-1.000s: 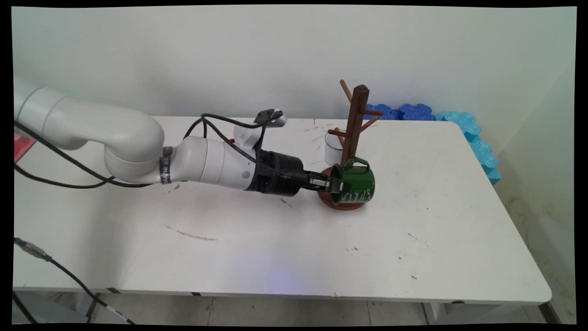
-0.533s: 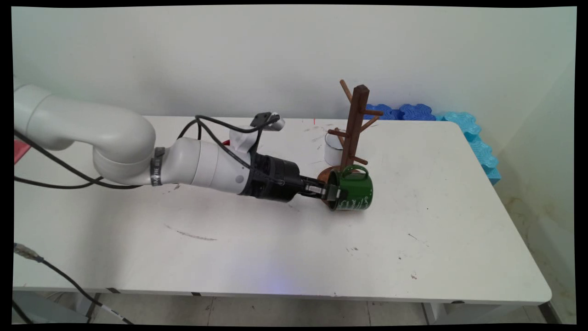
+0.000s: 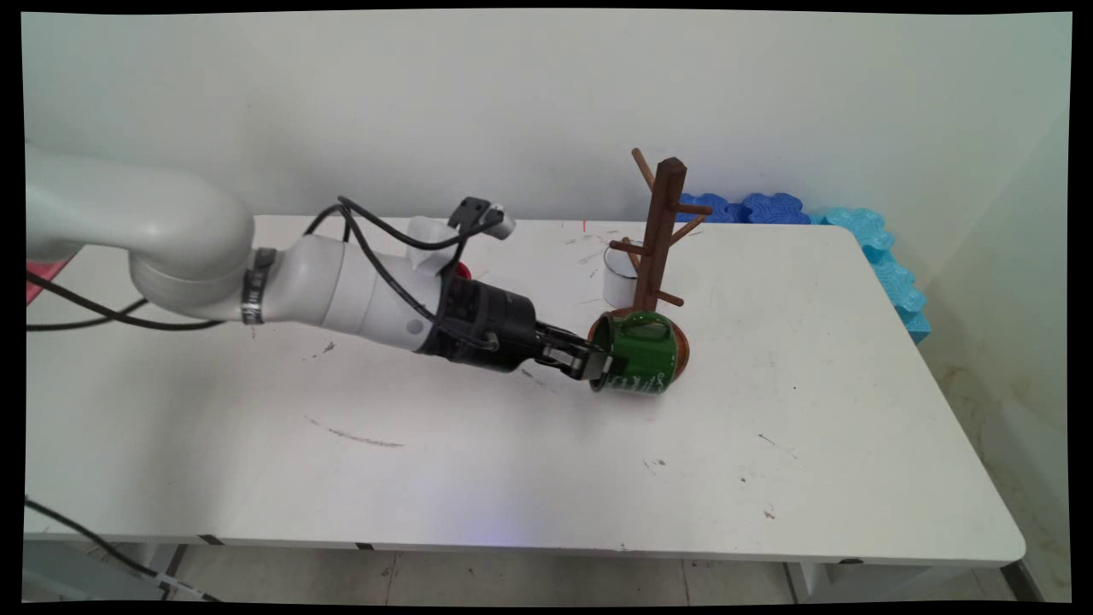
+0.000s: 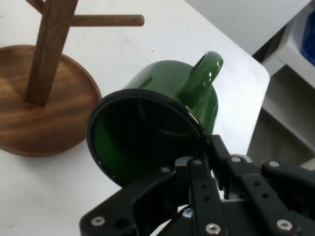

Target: Place the picked object on the table

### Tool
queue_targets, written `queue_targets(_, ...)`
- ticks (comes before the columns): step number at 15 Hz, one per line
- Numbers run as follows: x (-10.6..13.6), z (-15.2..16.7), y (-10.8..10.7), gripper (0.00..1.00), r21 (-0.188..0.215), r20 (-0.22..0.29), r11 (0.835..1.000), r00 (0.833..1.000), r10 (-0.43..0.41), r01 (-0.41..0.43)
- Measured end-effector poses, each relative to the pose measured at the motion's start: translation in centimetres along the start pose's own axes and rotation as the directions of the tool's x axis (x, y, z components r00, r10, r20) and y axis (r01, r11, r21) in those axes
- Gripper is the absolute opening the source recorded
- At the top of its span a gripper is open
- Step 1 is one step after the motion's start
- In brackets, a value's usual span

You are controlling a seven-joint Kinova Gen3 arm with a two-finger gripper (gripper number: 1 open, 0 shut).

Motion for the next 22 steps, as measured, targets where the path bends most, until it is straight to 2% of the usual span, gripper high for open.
queue_targets(8, 1.1, -3.1, -1.1, 0.00, 0.018, 0.051, 0.992, 0.991, 0.128, -0.129)
queue_targets(11, 1.7, -4.5, -2.0, 0.00, 0.019, 0.083, 0.980, 0.977, 0.196, -0.198)
queue_targets(15, 2.4, -6.2, -3.2, 0.00, 0.015, 0.140, 0.953, 0.944, 0.298, -0.303)
queue_targets(22, 3.5, -8.6, -4.7, 0.00, 0.003, 0.238, 0.887, 0.862, 0.448, -0.462)
